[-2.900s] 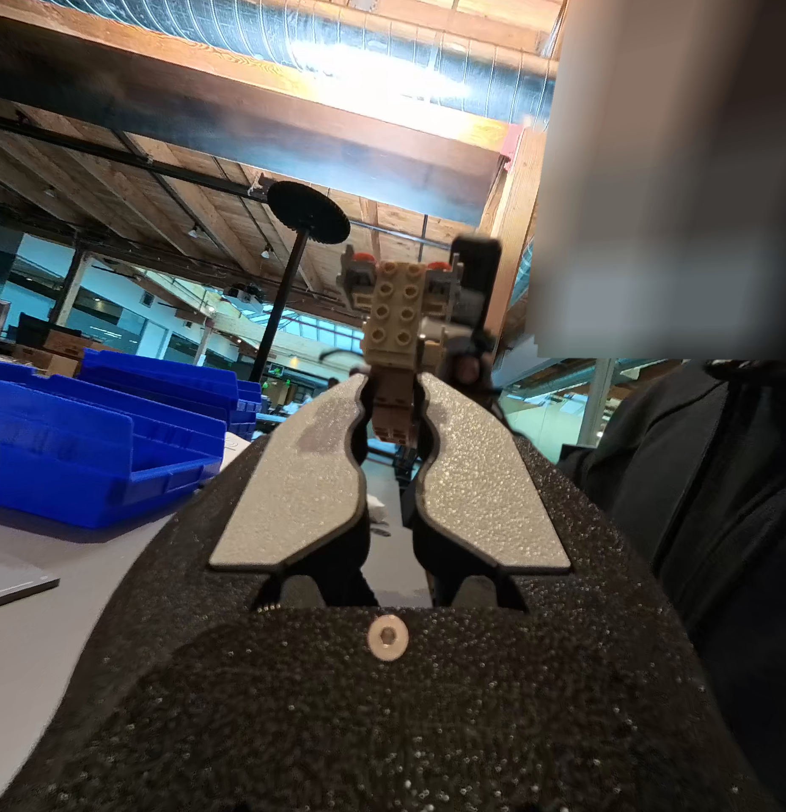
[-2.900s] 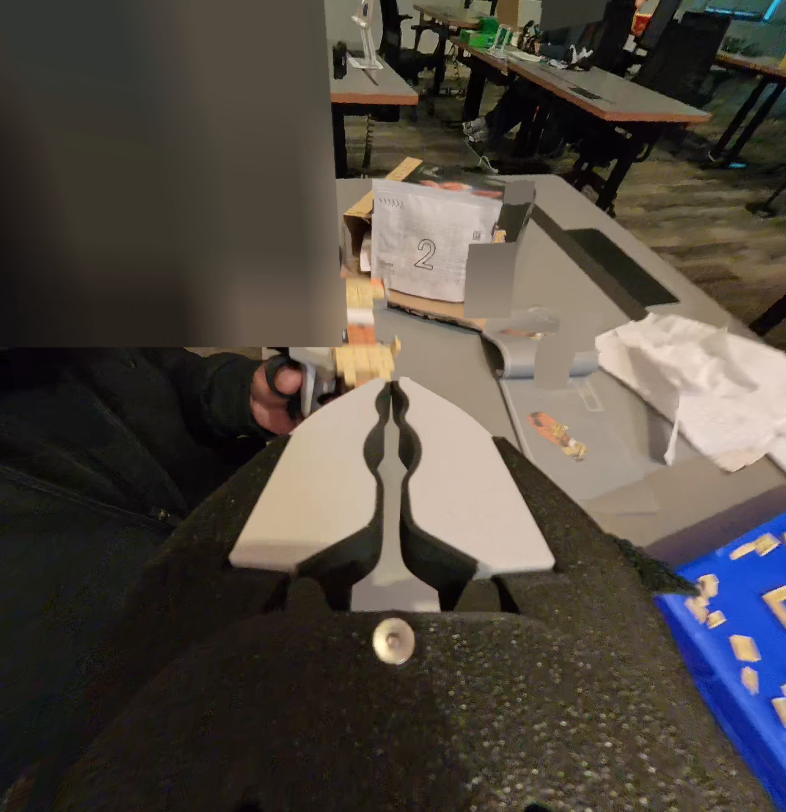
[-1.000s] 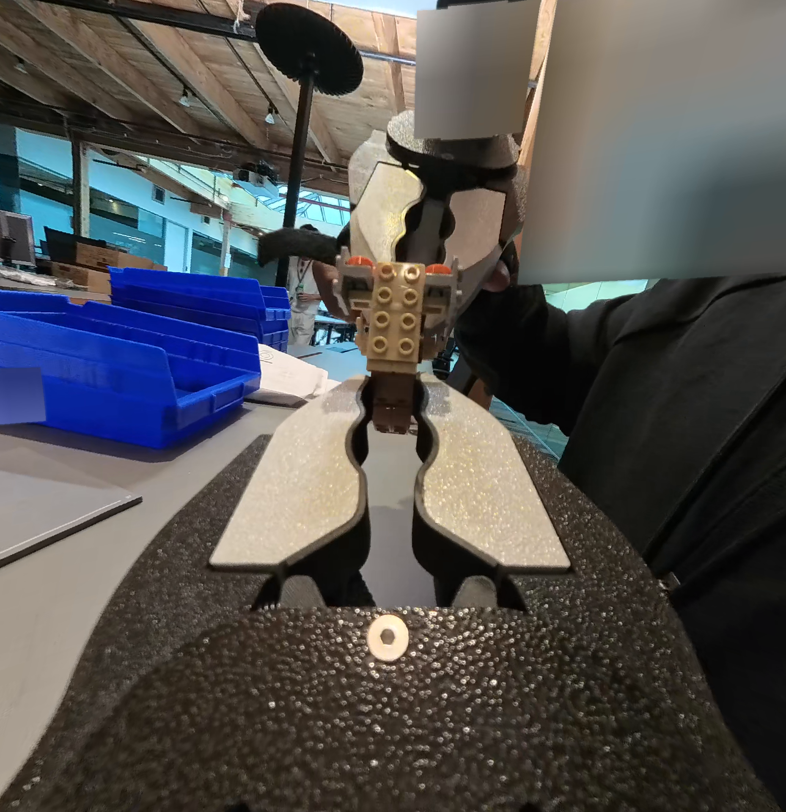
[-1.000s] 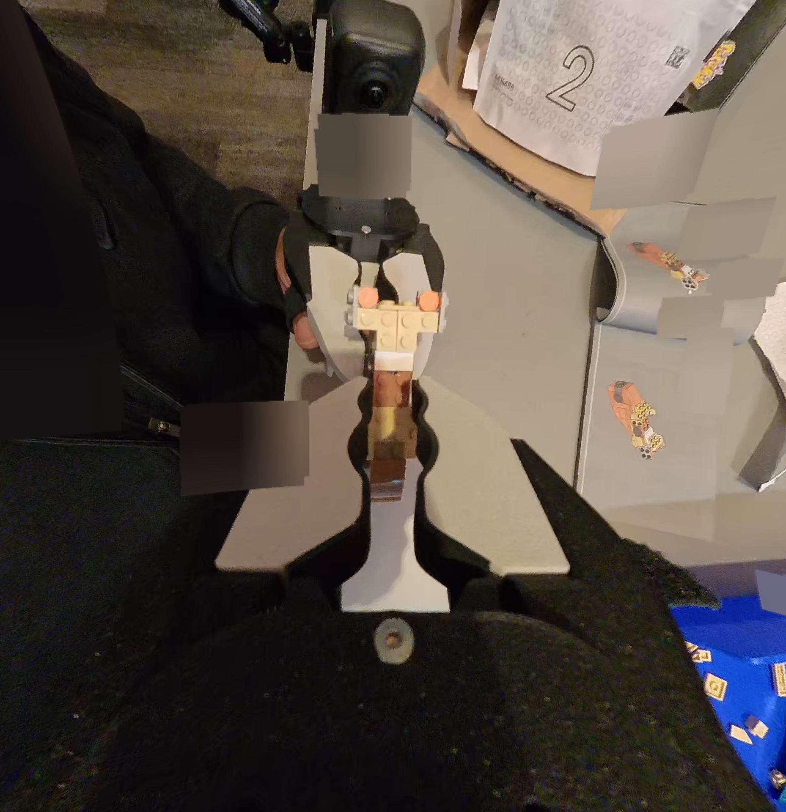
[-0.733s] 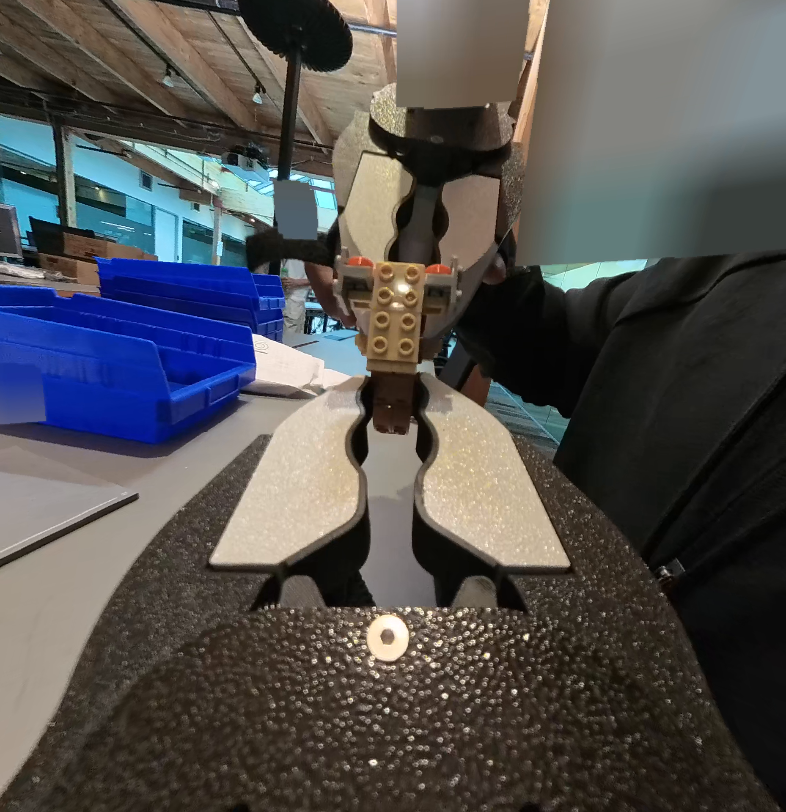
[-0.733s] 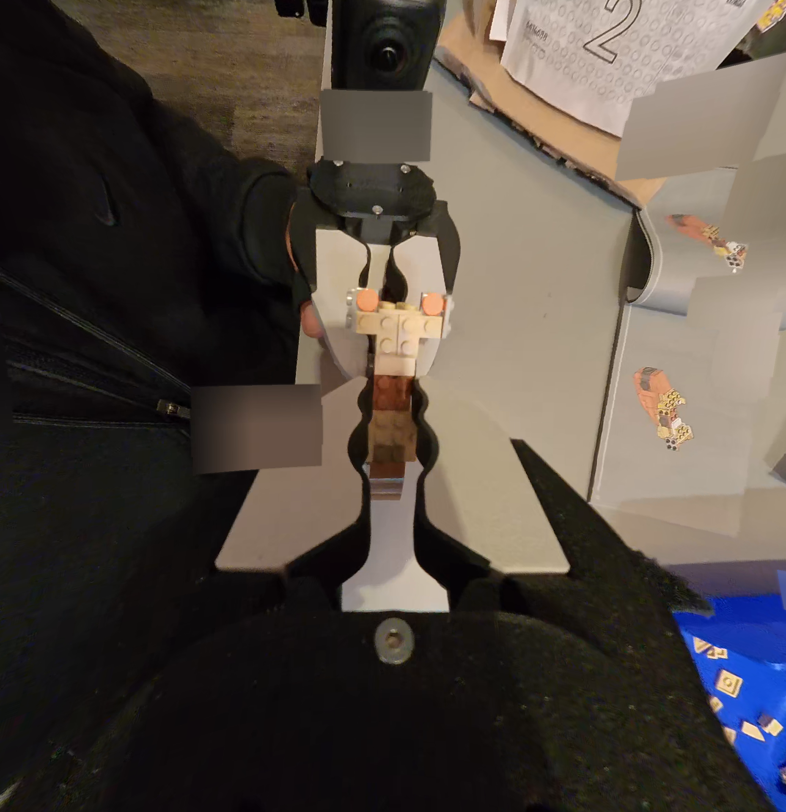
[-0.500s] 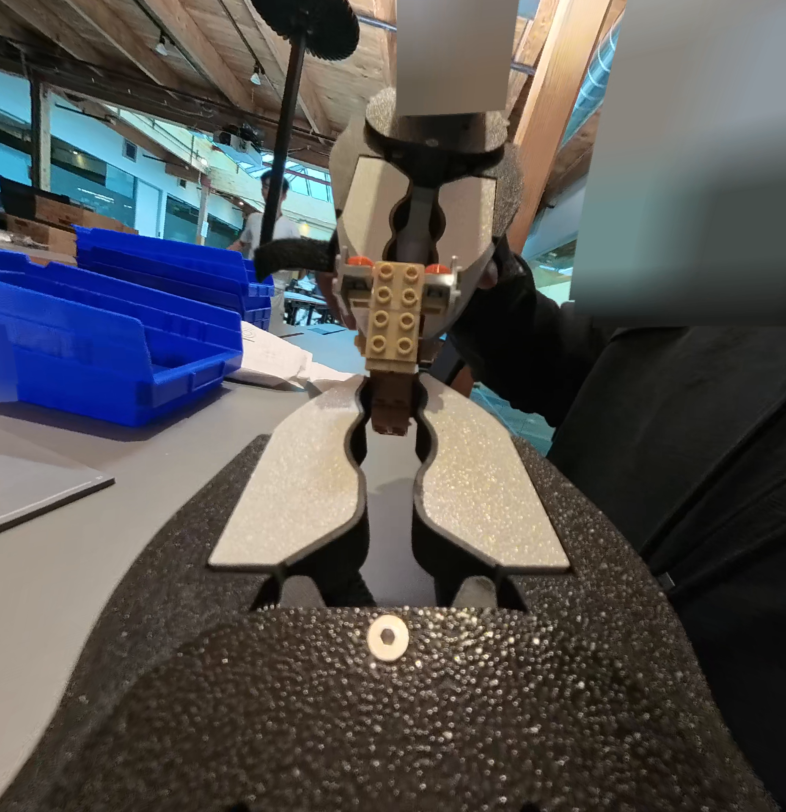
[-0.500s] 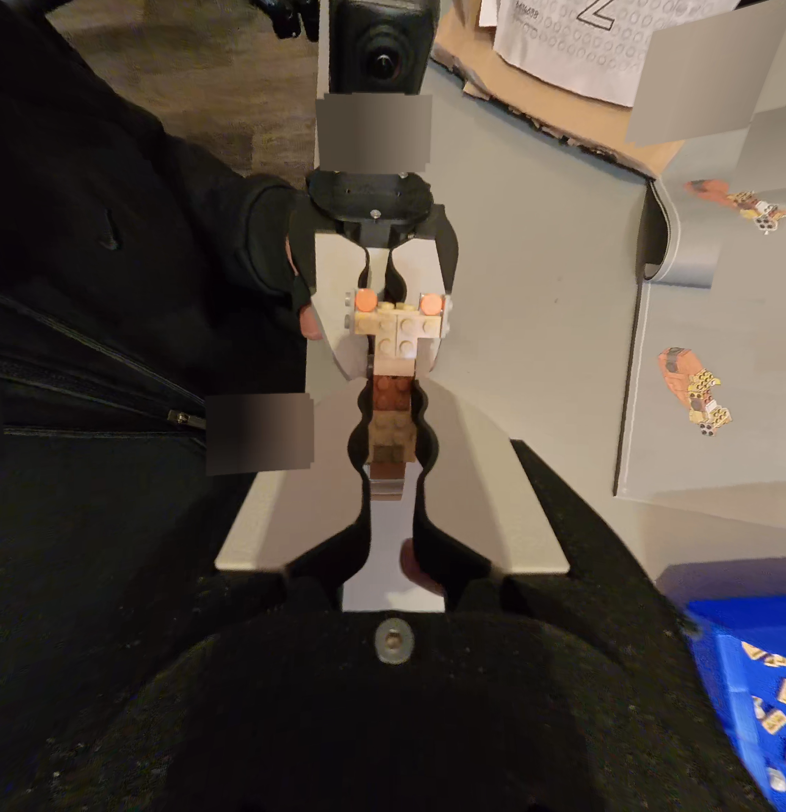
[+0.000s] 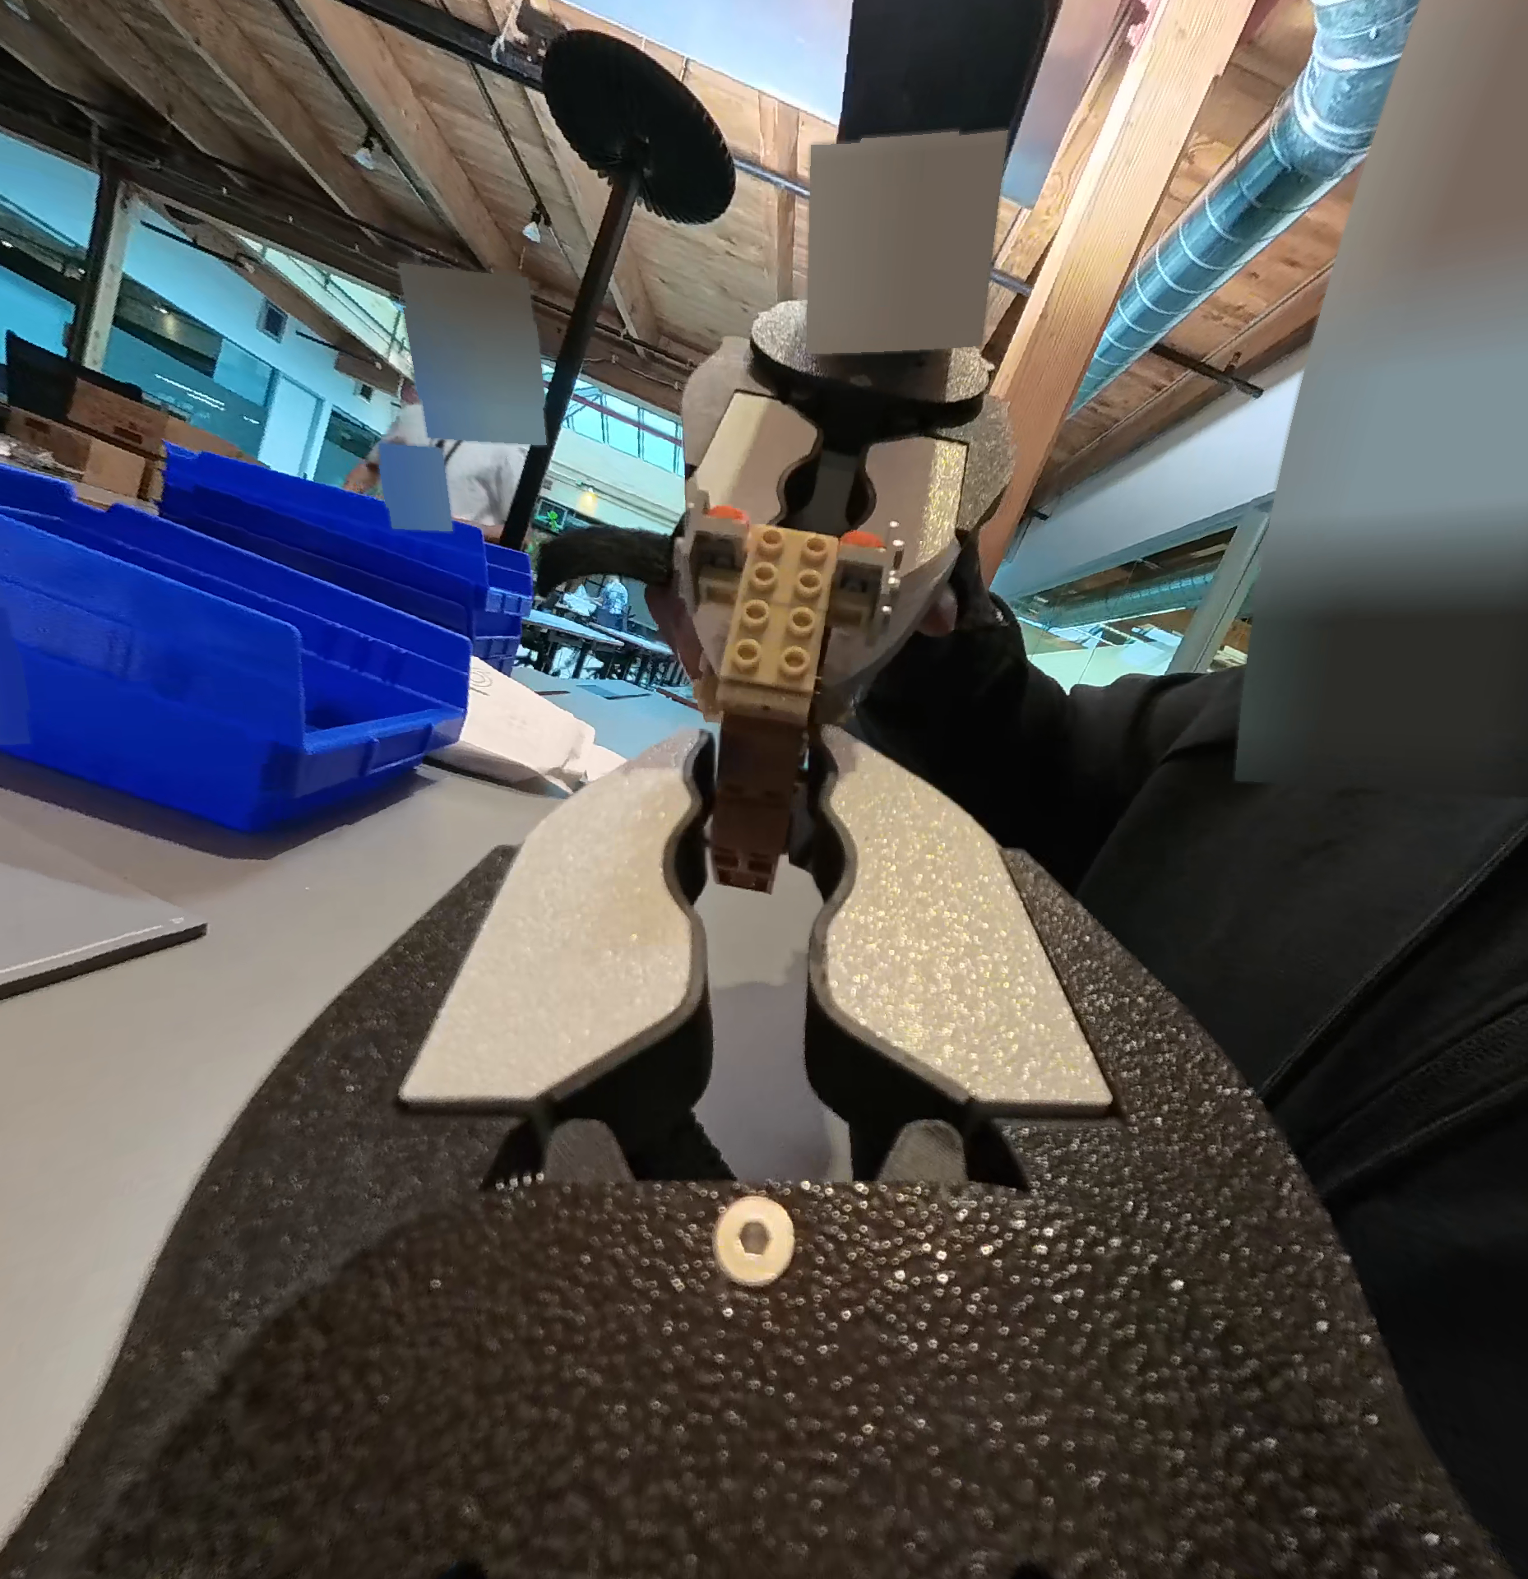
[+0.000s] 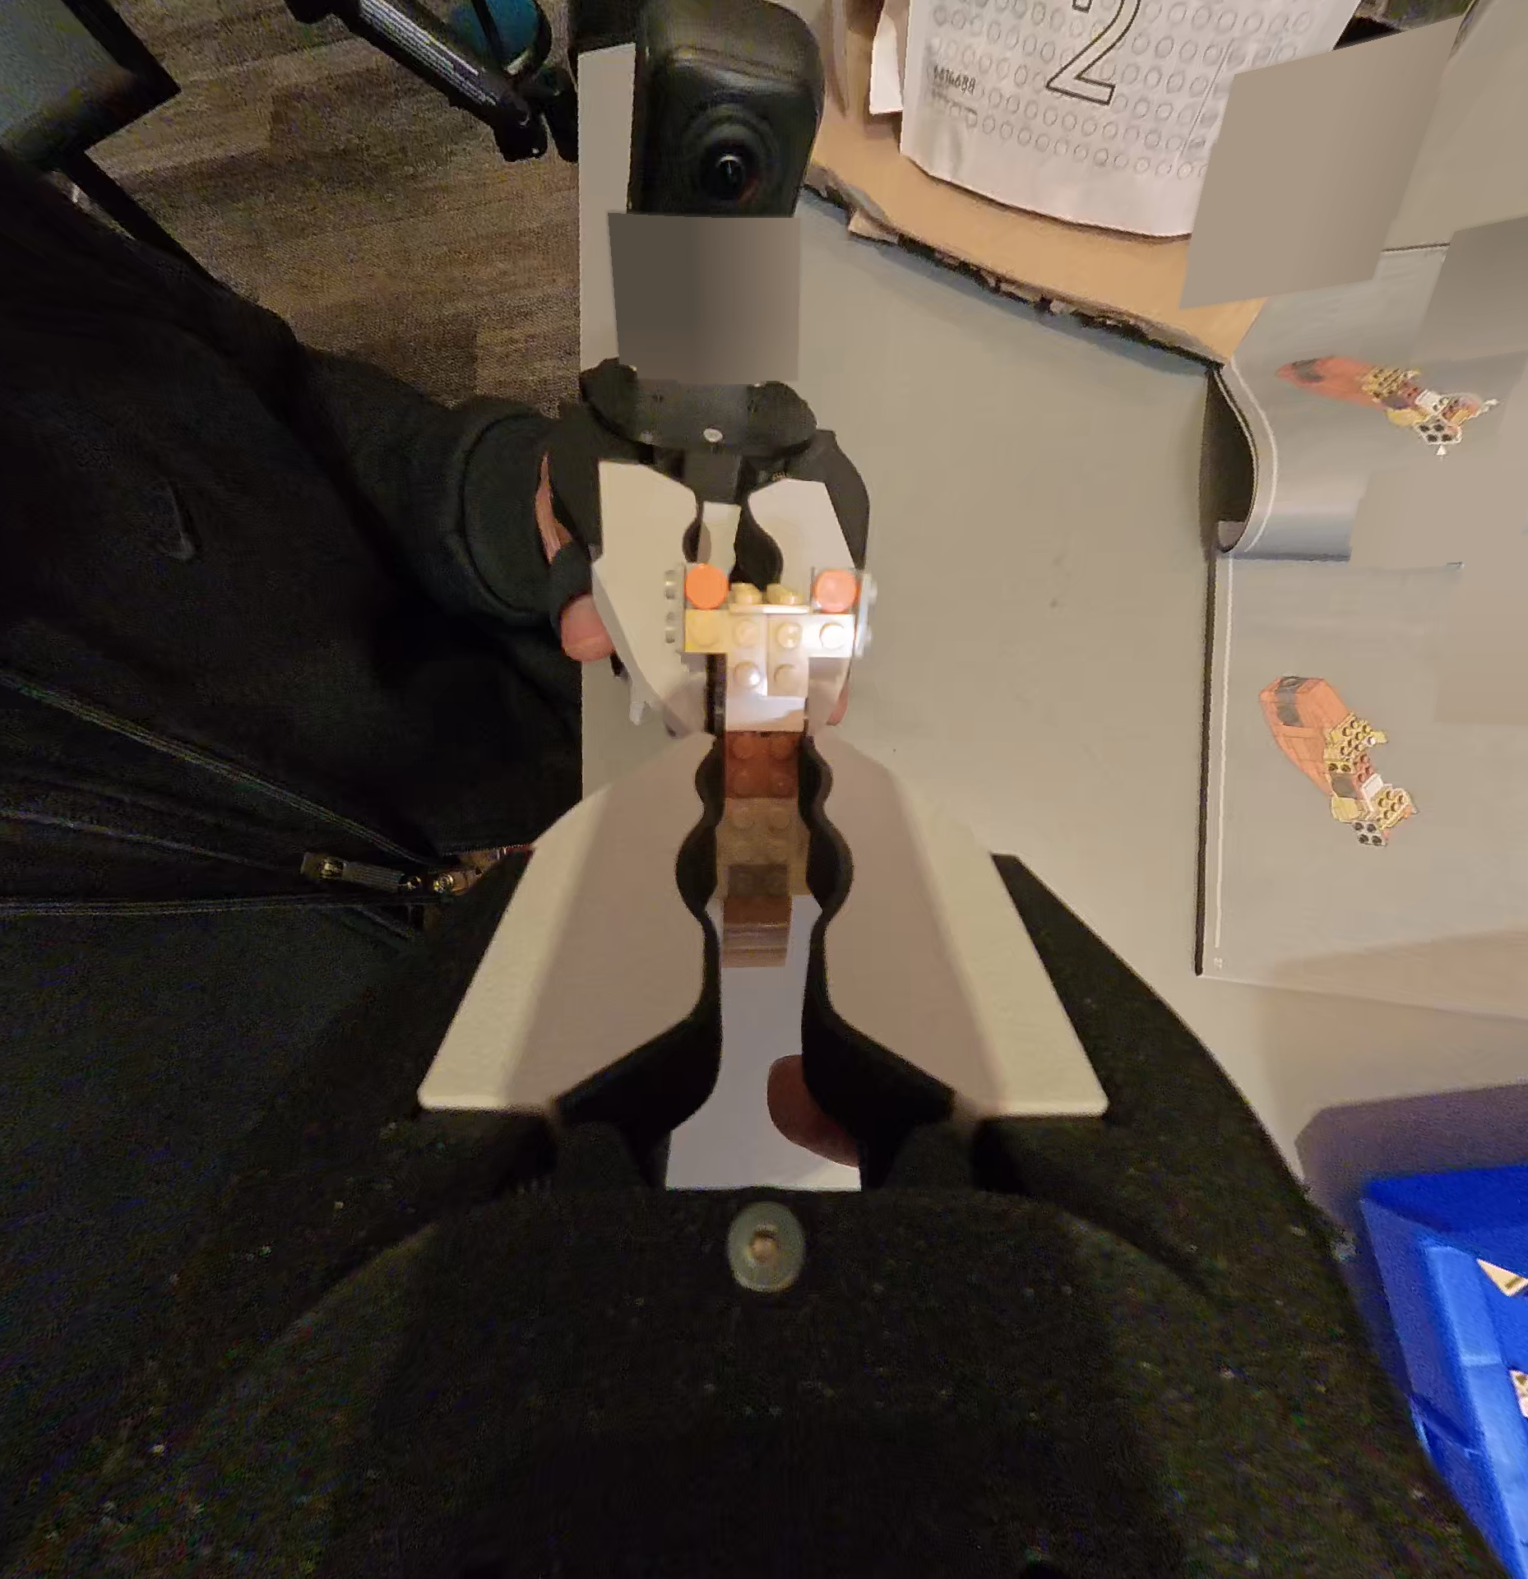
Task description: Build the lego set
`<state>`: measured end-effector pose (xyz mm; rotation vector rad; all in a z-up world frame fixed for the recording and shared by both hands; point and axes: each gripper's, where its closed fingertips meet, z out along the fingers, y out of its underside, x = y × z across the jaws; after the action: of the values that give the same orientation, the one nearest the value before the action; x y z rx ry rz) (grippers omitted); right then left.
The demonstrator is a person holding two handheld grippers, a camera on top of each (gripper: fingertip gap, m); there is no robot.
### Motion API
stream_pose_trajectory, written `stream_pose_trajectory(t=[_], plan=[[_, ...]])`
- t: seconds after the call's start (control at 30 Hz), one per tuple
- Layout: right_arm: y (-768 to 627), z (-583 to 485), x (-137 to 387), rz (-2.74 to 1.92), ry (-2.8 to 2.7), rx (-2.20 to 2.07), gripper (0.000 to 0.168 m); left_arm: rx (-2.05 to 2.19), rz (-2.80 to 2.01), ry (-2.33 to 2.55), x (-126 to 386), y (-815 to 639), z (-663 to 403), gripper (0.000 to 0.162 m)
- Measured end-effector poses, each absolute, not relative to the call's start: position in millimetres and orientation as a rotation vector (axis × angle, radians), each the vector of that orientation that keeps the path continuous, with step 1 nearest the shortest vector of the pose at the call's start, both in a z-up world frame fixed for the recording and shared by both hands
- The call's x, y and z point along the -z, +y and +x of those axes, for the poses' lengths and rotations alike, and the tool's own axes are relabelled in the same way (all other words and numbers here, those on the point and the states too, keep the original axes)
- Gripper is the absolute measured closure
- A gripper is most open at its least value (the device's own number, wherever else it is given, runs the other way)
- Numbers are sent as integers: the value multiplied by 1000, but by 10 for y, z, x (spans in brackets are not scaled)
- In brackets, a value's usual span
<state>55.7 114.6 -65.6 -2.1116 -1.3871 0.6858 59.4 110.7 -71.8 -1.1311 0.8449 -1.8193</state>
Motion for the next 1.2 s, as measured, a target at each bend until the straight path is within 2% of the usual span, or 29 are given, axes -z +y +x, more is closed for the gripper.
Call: stream_pose_trajectory(t=[0.53, 0.97, 1.2], plan=[[1140, 529, 693, -2118, -1456, -592, 152, 1628, -1167, 975, 650, 1156, 536, 136], [1106, 478, 702, -2094, -1518, -545, 152, 1681, -1112, 1007, 646, 1099, 503, 142], [1019, 515, 647, -2023, -1483, -565, 152, 1569, -1027, 1009, 666, 1039, 474, 142]])
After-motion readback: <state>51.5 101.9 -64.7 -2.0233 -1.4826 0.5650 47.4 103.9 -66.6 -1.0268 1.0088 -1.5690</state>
